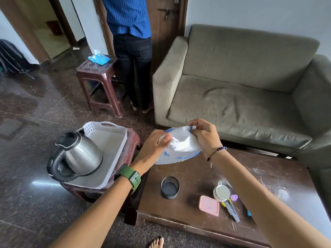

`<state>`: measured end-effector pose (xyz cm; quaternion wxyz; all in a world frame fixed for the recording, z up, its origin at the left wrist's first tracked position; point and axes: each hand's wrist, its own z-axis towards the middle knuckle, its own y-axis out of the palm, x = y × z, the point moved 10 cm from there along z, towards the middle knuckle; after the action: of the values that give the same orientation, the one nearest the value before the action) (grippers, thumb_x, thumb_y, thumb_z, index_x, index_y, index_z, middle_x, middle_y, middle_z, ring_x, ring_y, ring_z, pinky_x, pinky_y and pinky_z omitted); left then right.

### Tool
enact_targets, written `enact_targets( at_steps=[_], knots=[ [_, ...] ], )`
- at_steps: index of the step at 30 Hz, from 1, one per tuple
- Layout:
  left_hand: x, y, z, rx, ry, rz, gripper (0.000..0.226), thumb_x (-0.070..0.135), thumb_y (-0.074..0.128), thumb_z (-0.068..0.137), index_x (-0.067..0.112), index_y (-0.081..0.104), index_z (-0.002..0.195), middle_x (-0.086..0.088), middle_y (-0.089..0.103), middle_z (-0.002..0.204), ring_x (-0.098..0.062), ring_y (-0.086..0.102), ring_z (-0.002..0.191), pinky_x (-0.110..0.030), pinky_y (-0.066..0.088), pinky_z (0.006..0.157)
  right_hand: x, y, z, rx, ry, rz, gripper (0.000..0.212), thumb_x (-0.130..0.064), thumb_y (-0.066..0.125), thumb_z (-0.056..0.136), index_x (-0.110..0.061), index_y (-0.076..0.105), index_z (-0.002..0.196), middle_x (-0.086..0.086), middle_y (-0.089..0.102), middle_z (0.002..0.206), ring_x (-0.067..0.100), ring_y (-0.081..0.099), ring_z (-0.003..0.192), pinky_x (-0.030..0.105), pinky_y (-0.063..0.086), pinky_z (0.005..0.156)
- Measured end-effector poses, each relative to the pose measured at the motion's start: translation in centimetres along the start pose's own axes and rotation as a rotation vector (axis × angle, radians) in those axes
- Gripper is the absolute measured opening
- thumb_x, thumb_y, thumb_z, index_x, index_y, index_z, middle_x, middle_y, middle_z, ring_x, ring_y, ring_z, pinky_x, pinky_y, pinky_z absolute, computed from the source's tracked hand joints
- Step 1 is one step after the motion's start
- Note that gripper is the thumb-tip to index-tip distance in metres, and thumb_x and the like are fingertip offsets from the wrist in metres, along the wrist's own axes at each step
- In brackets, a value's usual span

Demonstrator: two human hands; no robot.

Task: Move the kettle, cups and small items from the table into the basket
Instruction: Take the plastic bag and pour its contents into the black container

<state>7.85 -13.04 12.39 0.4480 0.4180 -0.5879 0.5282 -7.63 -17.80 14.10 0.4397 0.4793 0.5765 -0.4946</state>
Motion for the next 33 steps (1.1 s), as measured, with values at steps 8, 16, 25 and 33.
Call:
enact_targets(
  at_steps=[8,16,25,33],
  knots=[
    [-0.5,1.5,0.3,-0.061,-0.098,-0.099,0.045,0.066,0.051,0.072,0.029,0.058,0.096,0.001,0.058,0.111,-0.009,0.056,0.104,-0.022,0.041,0.089,-1.2,-0.9,-0.6,0.214,-0.157,-0.288,0.014,-0.007,0.052,0.089,-0.005,0.066,0.092,-0.005,0.059,0.08,0.014,0.052,0.081,0.008,0.037,0.064],
    [-1.3,1.3,2.2,0.027,-0.098,0.146,0.032,0.033,0.067,0.078,0.004,0.059,0.086,-0.006,0.057,0.079,-0.02,0.054,0.071,-0.032,0.04,0.06,-1.0,0.2,0.2,0.106,-0.129,-0.243,0.009,-0.018,0.061,0.087,-0.013,0.065,0.093,-0.002,0.059,0.086,0.014,0.052,0.083,0.011,0.04,0.067],
    [-0.3,-0.2,3.4,0.117,0.004,0.252,0.048,0.027,0.067,0.083,0.019,0.032,0.052,0.006,0.032,0.054,-0.008,0.031,0.049,-0.015,0.025,0.043,-0.7,1.0,1.3,-0.217,-0.128,-0.357,0.045,-0.004,0.07,0.077,-0.027,0.044,0.106,-0.002,0.056,0.093,0.017,0.056,0.082,0.031,0.049,0.078],
    [0.4,-1.1,3.2,0.185,0.051,0.281,0.046,0.027,0.066,0.083,0.016,0.032,0.055,0.006,0.033,0.054,-0.007,0.029,0.05,-0.014,0.028,0.041,0.2,-0.7,1.6,-0.014,-0.035,-0.33,0.025,-0.025,0.069,0.082,-0.004,0.057,0.089,-0.002,0.057,0.082,0.018,0.057,0.078,0.026,0.056,0.064]
  ],
)
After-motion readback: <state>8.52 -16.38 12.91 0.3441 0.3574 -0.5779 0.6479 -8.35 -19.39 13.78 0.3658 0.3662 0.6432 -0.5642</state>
